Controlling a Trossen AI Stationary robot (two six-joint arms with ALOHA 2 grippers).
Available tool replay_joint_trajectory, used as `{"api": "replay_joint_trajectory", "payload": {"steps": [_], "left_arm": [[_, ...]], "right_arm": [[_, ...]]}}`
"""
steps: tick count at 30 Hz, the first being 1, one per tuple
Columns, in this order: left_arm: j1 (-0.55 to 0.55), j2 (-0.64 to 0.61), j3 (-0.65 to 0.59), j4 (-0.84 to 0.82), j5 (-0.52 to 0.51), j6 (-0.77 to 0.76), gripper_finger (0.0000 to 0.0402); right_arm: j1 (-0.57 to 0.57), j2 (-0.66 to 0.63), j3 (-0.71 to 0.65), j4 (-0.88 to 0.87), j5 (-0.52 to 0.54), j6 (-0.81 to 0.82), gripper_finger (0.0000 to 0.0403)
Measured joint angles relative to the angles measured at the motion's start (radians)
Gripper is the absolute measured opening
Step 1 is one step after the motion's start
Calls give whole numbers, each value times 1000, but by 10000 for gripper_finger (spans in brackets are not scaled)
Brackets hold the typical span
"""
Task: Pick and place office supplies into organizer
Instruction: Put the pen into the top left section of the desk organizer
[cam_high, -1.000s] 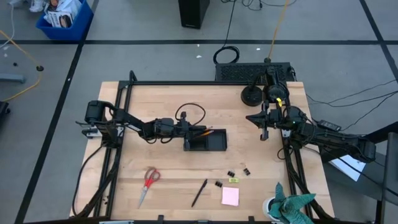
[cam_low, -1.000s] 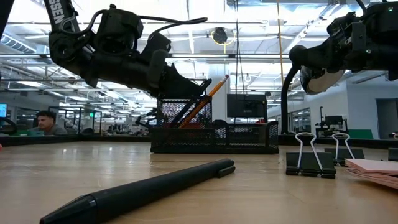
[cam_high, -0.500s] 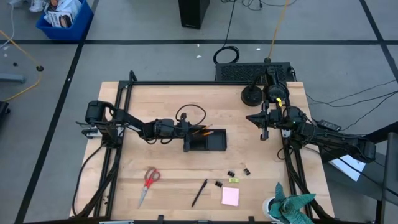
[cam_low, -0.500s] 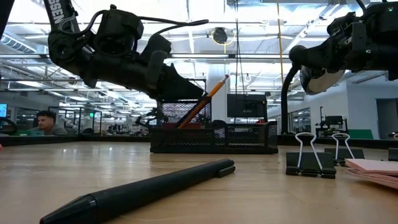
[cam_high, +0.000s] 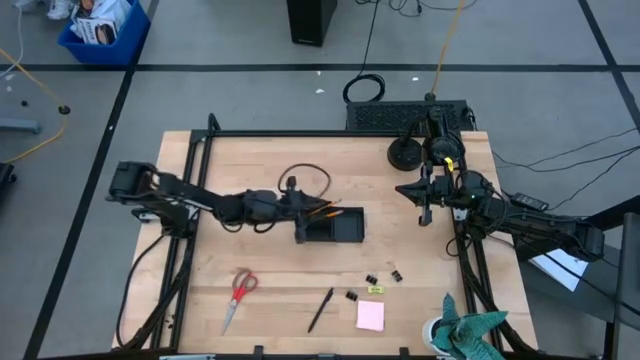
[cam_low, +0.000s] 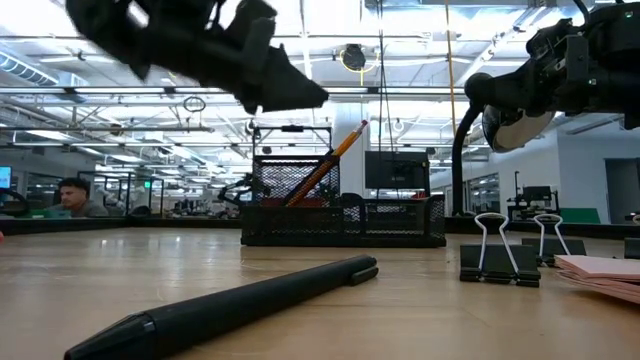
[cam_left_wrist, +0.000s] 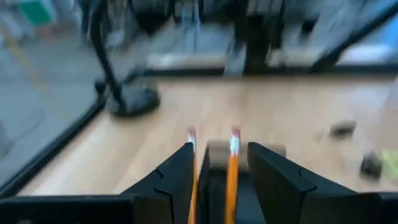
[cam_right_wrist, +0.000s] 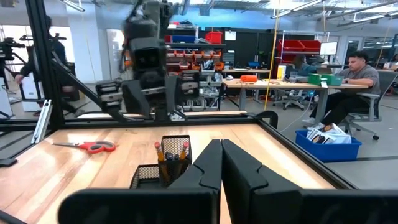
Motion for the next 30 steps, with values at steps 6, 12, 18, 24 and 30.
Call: {"api": "replay_joint_trajectory", "payload": {"steps": [6, 12, 18, 24, 30], "left_arm": [[-179, 77, 306, -576, -120, -194, 157], [-331, 218, 469, -685, -22, -349, 157], [-425, 350, 543, -589, 54, -481, 157], [-484, 453, 550, -567, 55, -627, 157], [-524, 530, 551, -485, 52, -673, 157]], "right_arm": [[0, 0, 0, 1, 0, -4, 0], [0, 5, 0, 31, -1, 6, 0], [0, 12, 0, 33, -1, 19, 0], [0, 15, 0, 34, -2, 30, 0], [0, 16, 0, 28, -2, 30, 0]]}}
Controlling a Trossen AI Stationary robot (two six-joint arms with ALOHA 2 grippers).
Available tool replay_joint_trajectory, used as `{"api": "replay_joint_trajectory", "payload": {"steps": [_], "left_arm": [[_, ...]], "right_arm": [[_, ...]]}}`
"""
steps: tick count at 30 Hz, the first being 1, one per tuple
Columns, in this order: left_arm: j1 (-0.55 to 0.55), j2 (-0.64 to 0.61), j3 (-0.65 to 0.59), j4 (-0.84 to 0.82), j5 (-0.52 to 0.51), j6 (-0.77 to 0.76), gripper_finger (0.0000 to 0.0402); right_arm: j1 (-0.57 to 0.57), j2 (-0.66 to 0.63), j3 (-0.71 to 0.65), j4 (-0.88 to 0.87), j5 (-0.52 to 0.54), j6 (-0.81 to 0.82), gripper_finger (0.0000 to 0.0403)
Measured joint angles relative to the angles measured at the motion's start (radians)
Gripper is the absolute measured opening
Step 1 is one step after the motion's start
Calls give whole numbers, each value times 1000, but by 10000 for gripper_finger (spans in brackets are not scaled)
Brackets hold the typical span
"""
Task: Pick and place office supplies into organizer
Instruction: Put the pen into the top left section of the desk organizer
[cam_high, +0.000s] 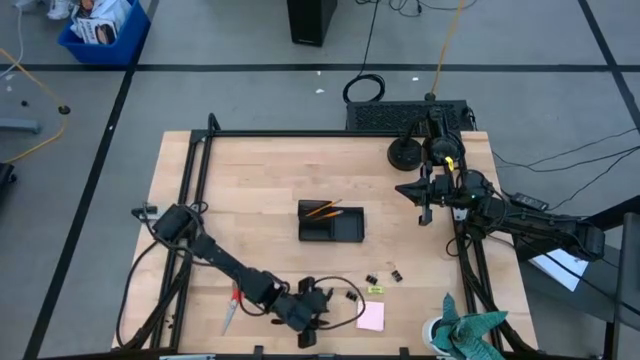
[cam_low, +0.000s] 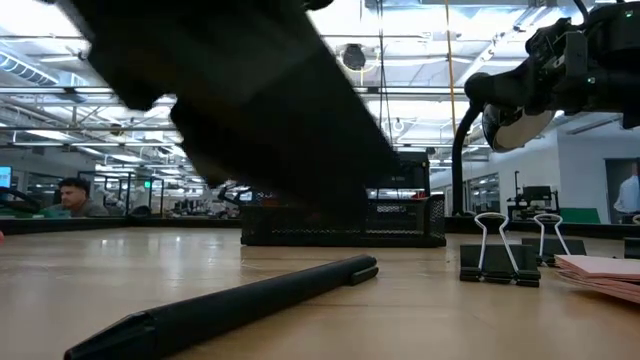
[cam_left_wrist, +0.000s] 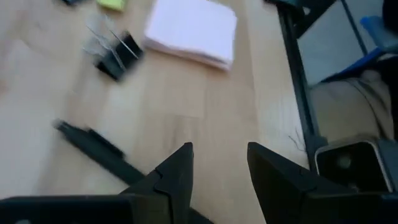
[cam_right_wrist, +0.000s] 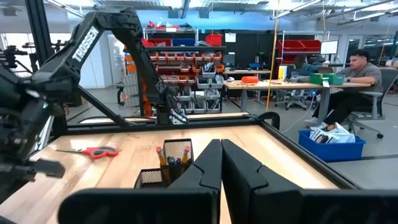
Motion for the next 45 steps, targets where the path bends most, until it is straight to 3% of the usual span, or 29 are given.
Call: {"api": "replay_joint_trajectory", "payload": {"steps": [5, 15, 33, 40, 45], "left_arm": [[-22, 32, 0, 16, -2, -37, 157], [-25, 24, 6, -173, -1, -168, 157], [-35, 13, -1, -170, 67, -175, 157], [-78, 9, 3, -252, 186, -211, 156], [-83, 4, 2, -250, 162, -200, 156]], "right_arm": [[0, 0, 0, 2, 0, -1, 0], [0, 0, 0, 0, 0, -3, 0], [0, 0, 0, -6, 2, -3, 0], [0, 0, 0, -9, 2, -3, 0], [0, 2, 0, -9, 4, -3, 0]]}}
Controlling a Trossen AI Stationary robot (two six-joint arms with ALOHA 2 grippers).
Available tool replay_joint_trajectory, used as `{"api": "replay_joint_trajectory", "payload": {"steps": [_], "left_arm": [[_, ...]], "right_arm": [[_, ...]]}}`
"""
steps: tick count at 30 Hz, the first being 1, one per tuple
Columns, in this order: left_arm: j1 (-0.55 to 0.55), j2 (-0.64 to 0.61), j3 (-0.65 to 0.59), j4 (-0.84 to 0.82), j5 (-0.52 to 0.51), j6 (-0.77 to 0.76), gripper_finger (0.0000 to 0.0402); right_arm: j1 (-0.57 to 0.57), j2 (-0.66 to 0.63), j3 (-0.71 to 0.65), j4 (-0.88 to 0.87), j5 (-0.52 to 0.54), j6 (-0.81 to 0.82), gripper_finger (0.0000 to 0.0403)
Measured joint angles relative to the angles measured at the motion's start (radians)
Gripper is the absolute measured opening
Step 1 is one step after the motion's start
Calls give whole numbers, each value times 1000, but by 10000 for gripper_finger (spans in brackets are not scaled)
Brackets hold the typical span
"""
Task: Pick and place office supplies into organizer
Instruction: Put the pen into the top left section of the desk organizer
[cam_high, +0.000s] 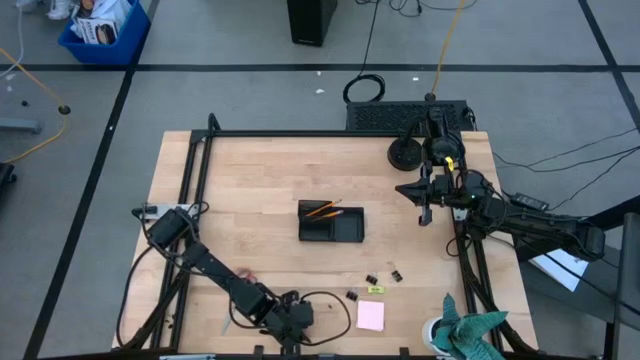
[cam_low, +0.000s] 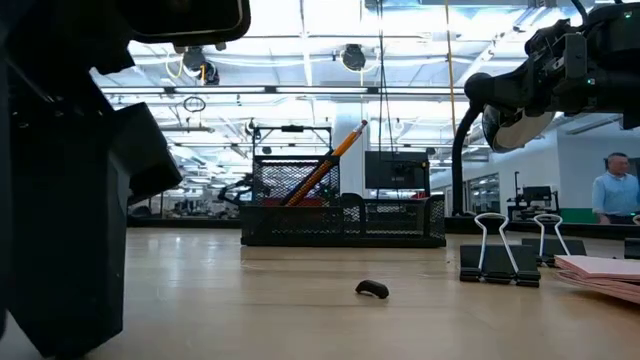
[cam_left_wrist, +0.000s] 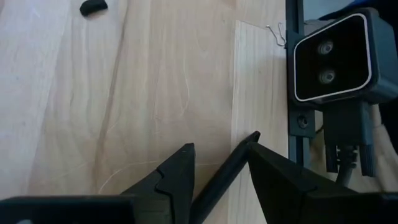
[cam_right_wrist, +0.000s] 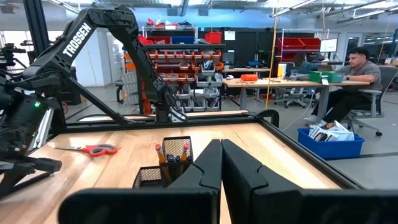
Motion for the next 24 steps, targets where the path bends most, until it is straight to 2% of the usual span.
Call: {"api": "replay_joint_trajectory", "payload": {"steps": [4, 10, 14, 19, 24], "left_arm": [[8, -7, -1, 1, -16, 26, 156], [42, -45, -8, -17, -109, 163, 156], [84, -90, -7, -26, -157, 191, 156], [122, -150, -6, -42, -155, 189, 156], [99, -200, -4, -102, -134, 199, 156]], "right_arm": [[0, 0, 0, 0, 0, 0, 0], [0, 5, 0, 0, 1, 0, 0], [0, 10, 0, 2, 2, 0, 0], [0, 22, 0, 7, 2, 0, 0], [0, 32, 0, 10, 2, 0, 0]]}}
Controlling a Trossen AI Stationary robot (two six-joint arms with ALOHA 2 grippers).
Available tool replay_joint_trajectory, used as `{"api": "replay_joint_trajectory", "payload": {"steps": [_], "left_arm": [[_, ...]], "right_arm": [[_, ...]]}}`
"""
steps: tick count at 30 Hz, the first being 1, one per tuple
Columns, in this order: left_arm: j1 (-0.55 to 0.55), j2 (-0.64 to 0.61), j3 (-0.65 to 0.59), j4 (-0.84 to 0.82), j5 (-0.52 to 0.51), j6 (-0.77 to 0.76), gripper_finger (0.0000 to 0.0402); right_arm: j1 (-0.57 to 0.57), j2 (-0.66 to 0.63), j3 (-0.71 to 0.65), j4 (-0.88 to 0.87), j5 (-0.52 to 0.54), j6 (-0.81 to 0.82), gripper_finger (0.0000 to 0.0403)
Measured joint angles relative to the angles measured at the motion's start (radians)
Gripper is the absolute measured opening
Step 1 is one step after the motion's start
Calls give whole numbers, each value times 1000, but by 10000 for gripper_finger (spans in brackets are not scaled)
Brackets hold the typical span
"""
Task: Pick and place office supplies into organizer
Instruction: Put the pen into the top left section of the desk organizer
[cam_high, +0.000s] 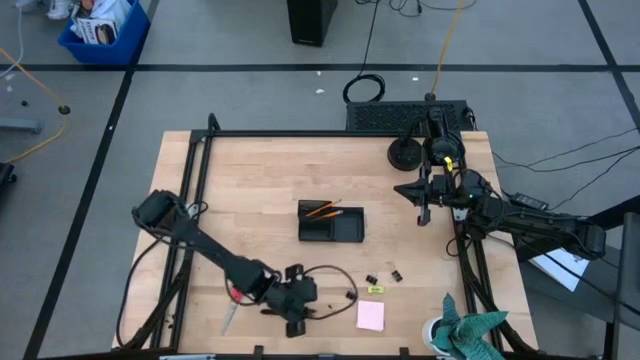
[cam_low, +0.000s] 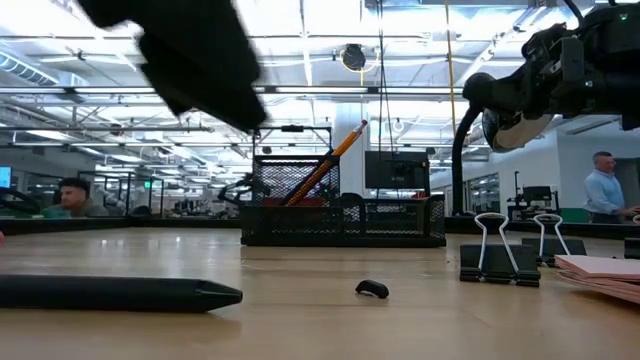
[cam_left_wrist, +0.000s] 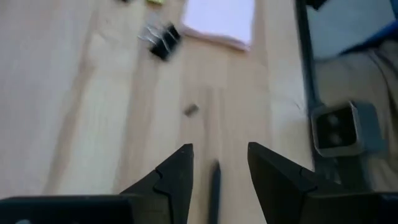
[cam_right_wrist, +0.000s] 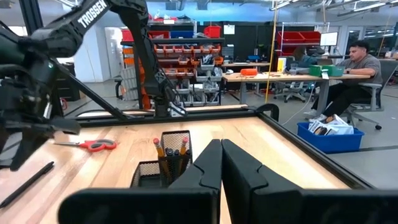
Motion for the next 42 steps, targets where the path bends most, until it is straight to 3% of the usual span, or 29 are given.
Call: {"api": "replay_joint_trajectory", "payload": {"steps": [16, 23, 36, 42], "left_arm": [[-116, 74, 1, -181, -30, -152, 156], [-117, 138, 8, -198, 24, -212, 156], [14, 152, 9, -256, 129, -886, 156], [54, 151, 7, -242, 151, -853, 156]], "right_arm": [[0, 8, 0, 10, 0, 0, 0], [0, 7, 0, 9, 0, 0, 0], [0, 8, 0, 9, 0, 11, 0], [0, 8, 0, 9, -2, 25, 0]]}}
